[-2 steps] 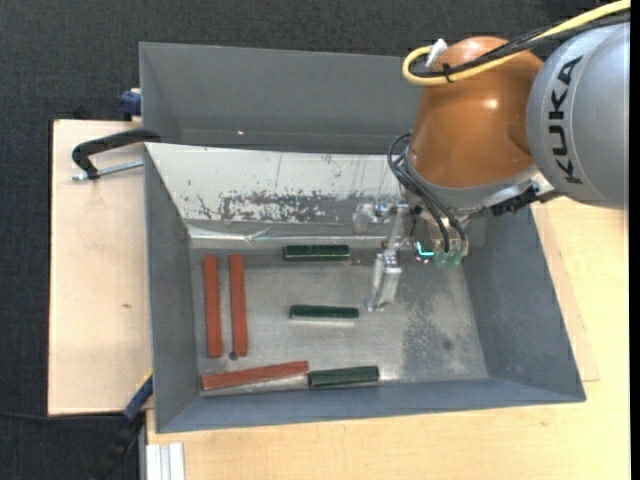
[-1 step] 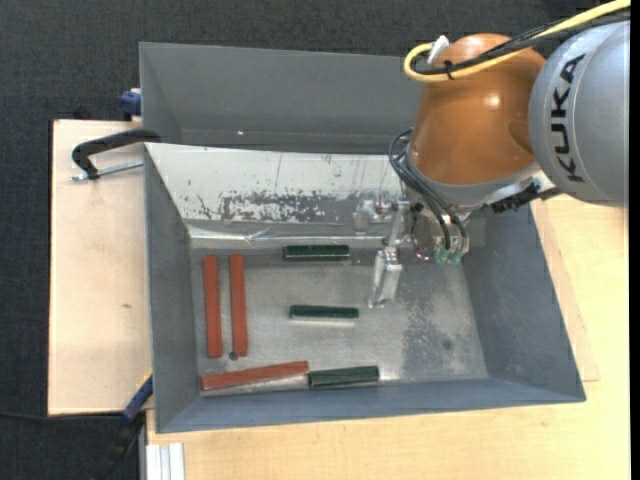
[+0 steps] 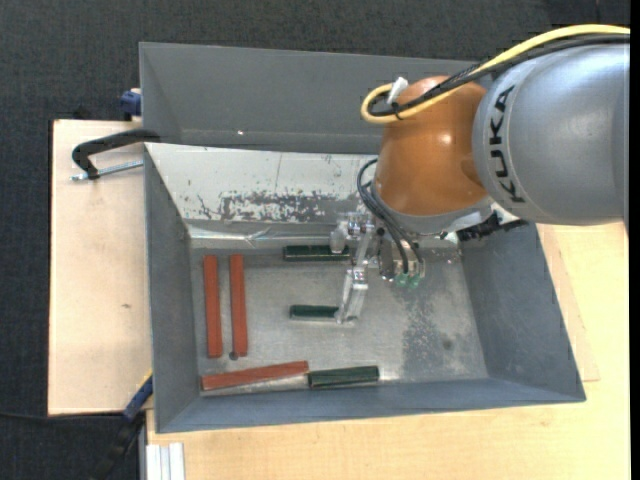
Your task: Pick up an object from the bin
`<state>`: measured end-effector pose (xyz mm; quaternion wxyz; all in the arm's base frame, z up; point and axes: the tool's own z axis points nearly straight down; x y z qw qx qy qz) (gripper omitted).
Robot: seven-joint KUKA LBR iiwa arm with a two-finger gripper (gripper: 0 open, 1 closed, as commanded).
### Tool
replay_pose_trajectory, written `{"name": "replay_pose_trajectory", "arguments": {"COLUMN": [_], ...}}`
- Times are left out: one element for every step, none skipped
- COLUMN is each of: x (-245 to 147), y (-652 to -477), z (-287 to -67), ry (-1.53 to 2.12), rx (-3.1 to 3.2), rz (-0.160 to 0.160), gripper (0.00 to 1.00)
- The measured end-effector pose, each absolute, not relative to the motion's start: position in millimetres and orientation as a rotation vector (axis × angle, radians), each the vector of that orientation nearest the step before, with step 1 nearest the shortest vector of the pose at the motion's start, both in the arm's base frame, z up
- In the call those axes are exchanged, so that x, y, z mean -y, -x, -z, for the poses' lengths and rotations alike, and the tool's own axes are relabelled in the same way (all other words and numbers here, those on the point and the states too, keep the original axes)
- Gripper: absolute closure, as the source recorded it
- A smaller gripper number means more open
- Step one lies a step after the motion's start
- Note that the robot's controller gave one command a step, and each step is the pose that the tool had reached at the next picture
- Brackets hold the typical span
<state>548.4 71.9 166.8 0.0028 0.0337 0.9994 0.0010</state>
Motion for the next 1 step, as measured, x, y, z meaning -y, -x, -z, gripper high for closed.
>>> {"name": "replay_pose_trajectory", "arguments": {"x": [-109.8], "y": [-528.1], "z": [-158.7], "ry": [-0.396], "rx": [-3.116], "rz": [-0.002], "gripper": [0.0]}}
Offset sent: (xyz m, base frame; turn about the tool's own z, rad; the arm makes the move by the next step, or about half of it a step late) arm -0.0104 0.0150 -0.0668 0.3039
